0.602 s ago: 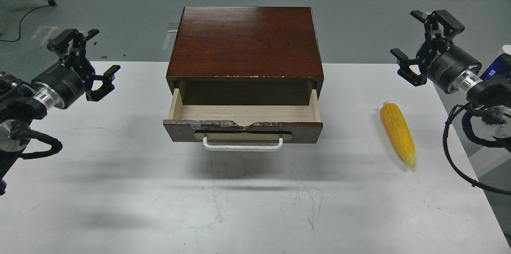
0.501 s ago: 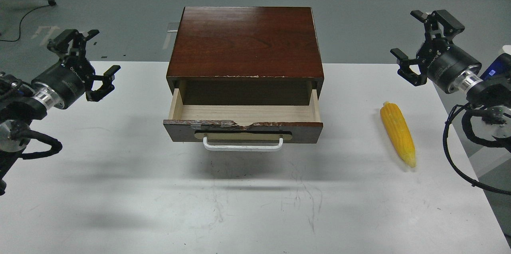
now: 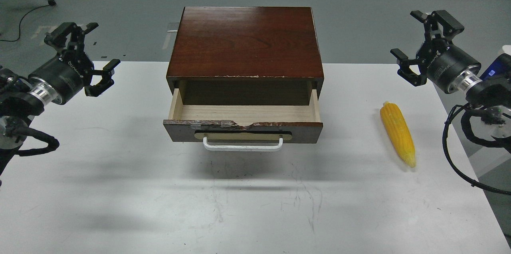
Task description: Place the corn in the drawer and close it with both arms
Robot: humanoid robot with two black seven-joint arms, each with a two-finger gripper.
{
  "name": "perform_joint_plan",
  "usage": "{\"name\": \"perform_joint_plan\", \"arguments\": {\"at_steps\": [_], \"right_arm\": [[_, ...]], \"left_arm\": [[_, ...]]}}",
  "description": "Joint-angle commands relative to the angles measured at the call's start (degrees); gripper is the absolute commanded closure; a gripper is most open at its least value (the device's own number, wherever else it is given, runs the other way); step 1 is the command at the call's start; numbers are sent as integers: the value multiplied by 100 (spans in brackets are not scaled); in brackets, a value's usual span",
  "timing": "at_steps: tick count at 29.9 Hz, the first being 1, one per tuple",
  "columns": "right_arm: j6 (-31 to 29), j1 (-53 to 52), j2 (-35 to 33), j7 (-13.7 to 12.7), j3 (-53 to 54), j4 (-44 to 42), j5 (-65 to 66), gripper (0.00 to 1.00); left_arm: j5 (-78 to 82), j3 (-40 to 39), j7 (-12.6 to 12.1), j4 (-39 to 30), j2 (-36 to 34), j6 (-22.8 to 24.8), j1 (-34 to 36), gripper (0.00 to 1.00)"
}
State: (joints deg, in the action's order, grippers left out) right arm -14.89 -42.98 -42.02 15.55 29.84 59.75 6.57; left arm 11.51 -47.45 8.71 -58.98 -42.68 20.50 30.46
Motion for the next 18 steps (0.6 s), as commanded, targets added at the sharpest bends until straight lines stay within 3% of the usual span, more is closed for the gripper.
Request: {"name": "perform_joint_plan", "arguments": {"at_steps": [1, 18], "right_arm": [[3, 9, -34, 0, 22, -25, -7, 0], [329, 88, -368, 9, -181, -25, 2, 0]], "left_arm": [[1, -9, 8, 0, -4, -10, 4, 2], [53, 17, 8, -17, -30, -19, 101, 2]]}}
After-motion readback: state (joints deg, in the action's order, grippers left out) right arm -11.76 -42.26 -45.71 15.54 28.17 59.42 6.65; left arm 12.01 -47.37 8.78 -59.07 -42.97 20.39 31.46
